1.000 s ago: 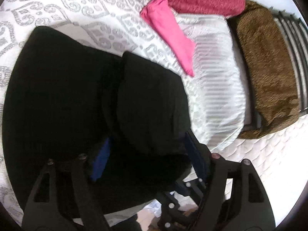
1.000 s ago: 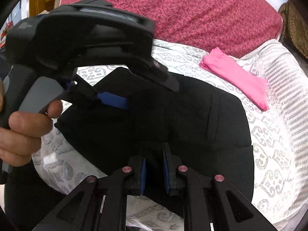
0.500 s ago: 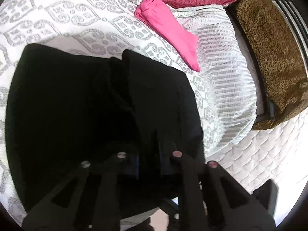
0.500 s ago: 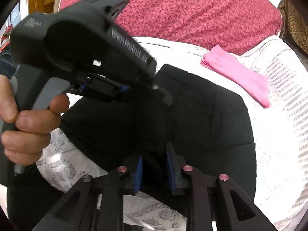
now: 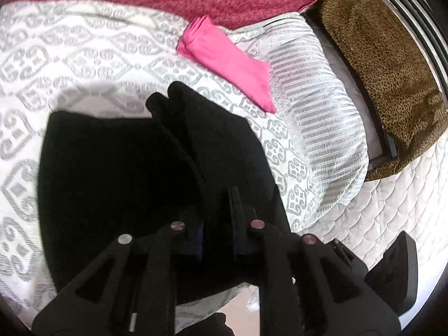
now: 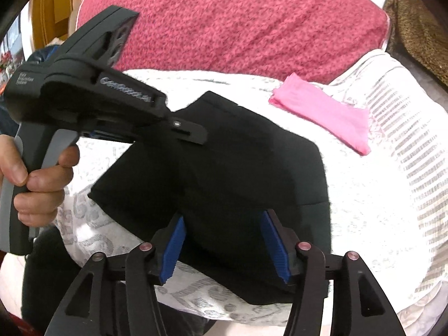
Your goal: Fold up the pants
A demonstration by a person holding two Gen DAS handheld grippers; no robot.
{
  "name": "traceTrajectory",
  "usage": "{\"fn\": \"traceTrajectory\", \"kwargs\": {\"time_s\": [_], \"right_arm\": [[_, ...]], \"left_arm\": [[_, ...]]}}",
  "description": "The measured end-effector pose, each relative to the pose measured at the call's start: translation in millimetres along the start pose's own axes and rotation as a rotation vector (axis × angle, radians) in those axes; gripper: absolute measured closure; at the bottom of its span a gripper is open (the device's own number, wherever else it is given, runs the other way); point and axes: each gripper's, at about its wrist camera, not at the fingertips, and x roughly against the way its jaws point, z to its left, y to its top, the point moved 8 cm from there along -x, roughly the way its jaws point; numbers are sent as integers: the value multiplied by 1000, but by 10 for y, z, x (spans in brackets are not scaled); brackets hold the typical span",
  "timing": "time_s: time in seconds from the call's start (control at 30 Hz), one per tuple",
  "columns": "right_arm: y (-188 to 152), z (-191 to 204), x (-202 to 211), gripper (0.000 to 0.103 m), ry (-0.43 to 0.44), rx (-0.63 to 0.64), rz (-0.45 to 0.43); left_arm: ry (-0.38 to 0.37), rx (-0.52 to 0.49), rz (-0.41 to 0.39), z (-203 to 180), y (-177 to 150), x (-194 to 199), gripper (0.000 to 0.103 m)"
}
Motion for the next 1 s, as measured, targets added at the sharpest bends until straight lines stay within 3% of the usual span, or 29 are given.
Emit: {"fn": "traceTrajectory", "kwargs": {"time_s": [0.17,0.3,0.4,0.53,0.67,0.8,0.83,0.87,1.0], "right_arm": [[68,-247,210,41,60,-86,-45],[35,-758,181,33,76,-295,-54],[-183,-1012,-166,33,21,-433,67],[-455,-908,-583,33,161,-553,211],[-429,-928,-564,33,171,-545,195],[-405,-979,-552,35,225,-561,208],[-405,-949,-536,48,250,-559,207],[-408,-896,-521,70,288,-557,213],[-442,-919,-435,92,236,-533,196]], "left_arm": [[60,-84,-66,0,92,363,87],[144,-82,-108,353,87,591,87],[236,-33,-62,804,-47,506,87],[248,41,-21,1160,-224,328,83],[197,125,-22,1312,-238,320,71],[264,97,-29,1306,-256,278,55],[268,89,-27,1287,-266,285,55],[267,83,-21,1269,-281,274,55],[303,63,-10,1265,-287,280,53]]}}
